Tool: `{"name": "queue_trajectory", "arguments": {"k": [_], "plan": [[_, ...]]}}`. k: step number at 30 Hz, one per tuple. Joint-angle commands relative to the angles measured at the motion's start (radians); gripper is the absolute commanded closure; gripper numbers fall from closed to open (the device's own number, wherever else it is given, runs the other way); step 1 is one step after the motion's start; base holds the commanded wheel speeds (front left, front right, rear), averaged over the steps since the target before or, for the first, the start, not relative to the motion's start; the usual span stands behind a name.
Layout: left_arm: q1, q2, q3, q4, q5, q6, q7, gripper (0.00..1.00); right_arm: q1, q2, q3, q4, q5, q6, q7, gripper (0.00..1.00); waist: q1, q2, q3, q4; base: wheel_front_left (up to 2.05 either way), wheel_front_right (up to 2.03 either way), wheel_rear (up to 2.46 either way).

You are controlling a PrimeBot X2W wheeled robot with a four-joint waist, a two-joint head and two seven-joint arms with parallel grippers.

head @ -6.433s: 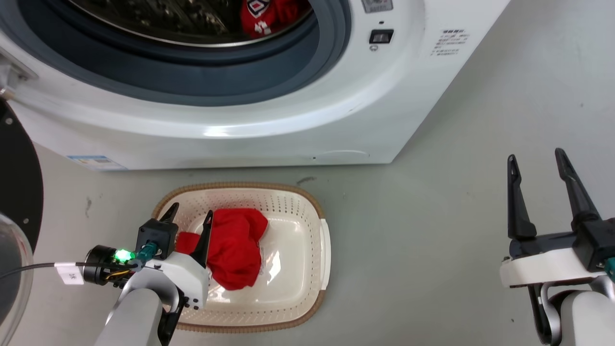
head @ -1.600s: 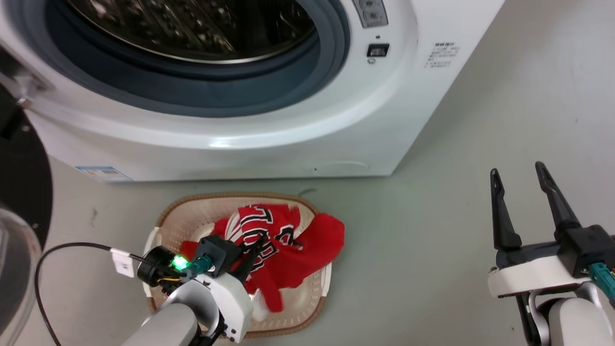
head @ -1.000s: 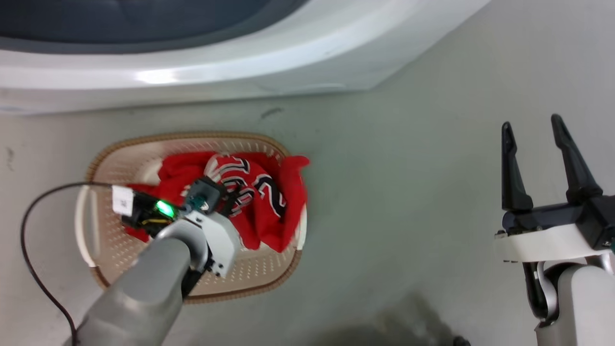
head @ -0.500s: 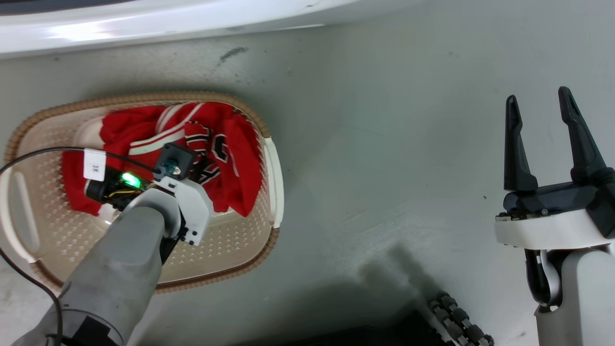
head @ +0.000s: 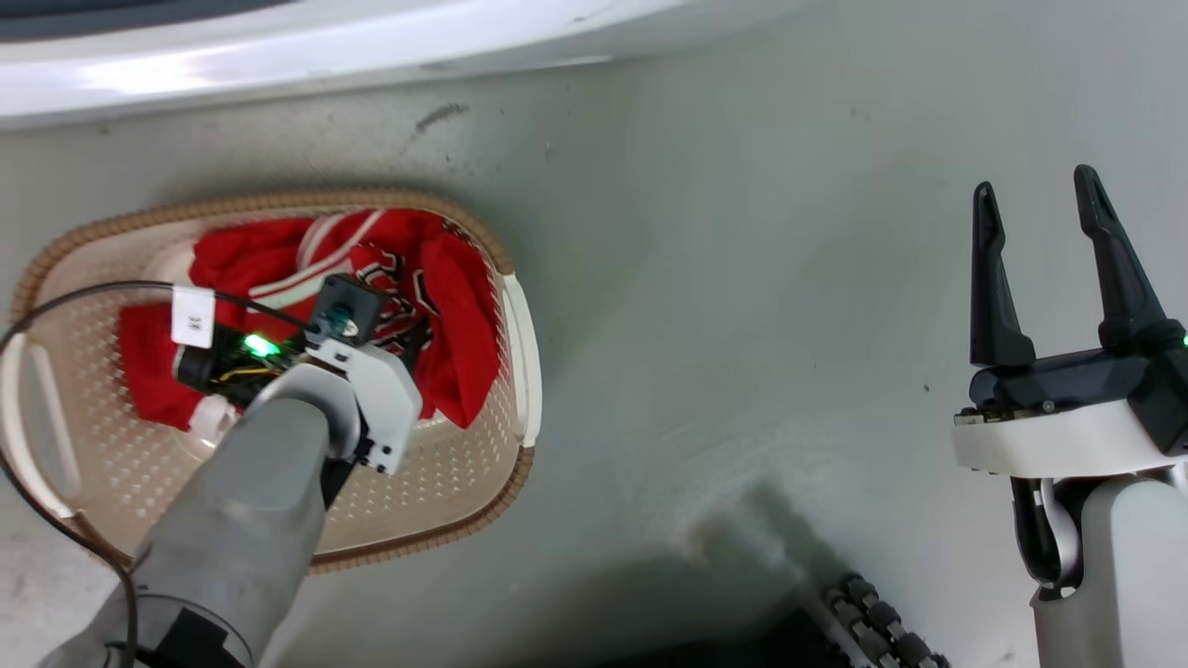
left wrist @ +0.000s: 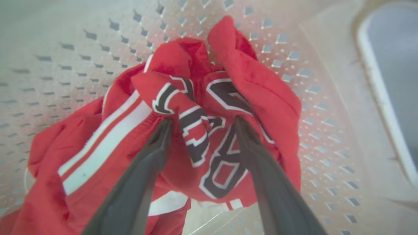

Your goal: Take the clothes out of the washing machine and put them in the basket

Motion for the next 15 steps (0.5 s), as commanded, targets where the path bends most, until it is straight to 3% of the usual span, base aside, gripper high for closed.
{"name": "queue_trajectory", "arguments": {"k": [1, 7, 15], "plan": [[0.02, -0.002, 0.004, -0.021, 0.004, 0.004, -0.006, 0.0, -0.003, 0.001, -0.004, 0.006, -0.012, -0.001, -0.002, 0.0, -0.0001, 0.0, -0.049, 0.017, 0.0, 0.0, 0.0], [0.102, 0.002, 0.053, -0.162, 0.011, 0.019, -0.005, 0.0, 0.016, 0.0, -0.018, 0.042, -0.039, -0.001, -0.002, 0.0, -0.0001, 0.0, -0.193, 0.058, 0.0, 0.0, 0.0], [0.251, 0.028, 0.211, -0.432, 0.055, 0.053, -0.005, 0.0, 0.061, 0.001, -0.06, 0.082, -0.083, -0.001, -0.002, 0.0, -0.0001, 0.0, -0.414, 0.123, 0.0, 0.0, 0.0]]}}
